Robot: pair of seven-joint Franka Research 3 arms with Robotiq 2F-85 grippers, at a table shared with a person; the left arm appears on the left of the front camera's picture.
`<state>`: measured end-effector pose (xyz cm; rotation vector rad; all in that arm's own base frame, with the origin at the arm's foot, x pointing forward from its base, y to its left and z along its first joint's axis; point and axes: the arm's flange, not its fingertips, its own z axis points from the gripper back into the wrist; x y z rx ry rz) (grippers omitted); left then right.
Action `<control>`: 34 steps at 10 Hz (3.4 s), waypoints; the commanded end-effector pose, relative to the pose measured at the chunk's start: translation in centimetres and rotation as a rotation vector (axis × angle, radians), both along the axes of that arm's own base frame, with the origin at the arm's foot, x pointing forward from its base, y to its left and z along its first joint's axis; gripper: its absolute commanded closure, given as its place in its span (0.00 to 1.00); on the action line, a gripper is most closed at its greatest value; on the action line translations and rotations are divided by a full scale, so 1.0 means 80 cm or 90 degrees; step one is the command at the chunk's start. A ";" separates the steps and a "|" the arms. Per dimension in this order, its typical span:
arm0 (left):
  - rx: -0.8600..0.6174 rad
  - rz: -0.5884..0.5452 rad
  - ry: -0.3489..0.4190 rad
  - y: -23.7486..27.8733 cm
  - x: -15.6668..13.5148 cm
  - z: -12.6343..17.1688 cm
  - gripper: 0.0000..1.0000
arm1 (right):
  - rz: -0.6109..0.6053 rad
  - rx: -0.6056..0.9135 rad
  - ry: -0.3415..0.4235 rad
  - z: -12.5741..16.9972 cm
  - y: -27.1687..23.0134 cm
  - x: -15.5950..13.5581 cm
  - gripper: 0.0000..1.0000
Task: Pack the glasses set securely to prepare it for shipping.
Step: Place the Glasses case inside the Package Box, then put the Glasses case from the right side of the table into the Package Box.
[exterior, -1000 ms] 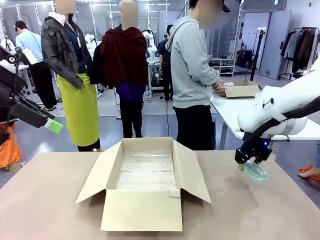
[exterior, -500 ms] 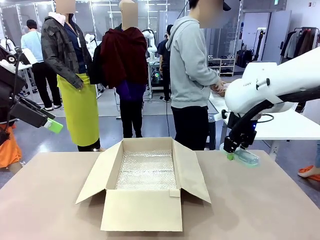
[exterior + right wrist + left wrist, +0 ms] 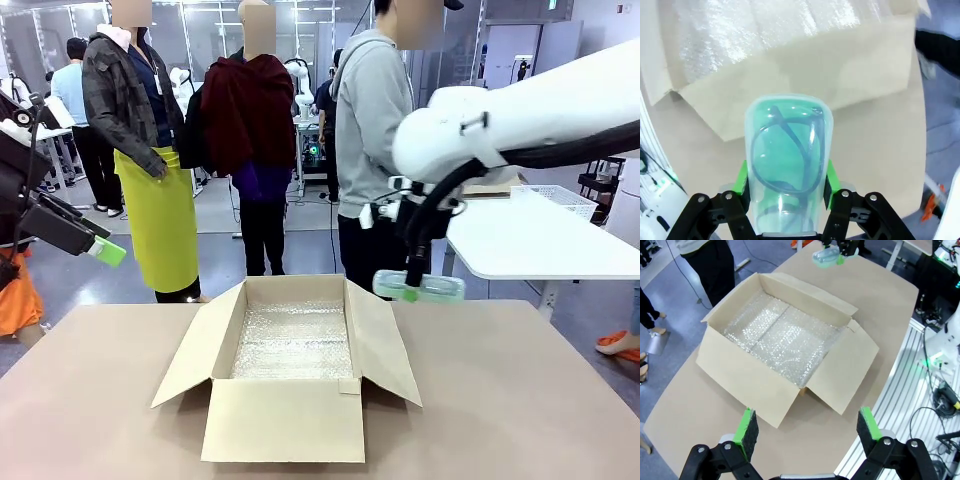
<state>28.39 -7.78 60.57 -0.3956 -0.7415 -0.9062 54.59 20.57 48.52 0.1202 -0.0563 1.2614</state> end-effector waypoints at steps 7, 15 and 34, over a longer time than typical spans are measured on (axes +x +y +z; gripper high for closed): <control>-0.001 -0.001 -0.002 0.001 0.000 0.001 0.00 | 0.174 -0.027 -0.042 -0.030 0.232 0.117 0.77; -0.001 -0.001 -0.002 0.001 0.000 0.001 0.00 | 0.211 -0.011 -0.058 -0.179 0.285 0.129 0.77; -0.001 -0.001 -0.002 0.001 0.000 0.001 0.00 | 0.196 -0.022 -0.047 -0.182 0.276 0.126 0.04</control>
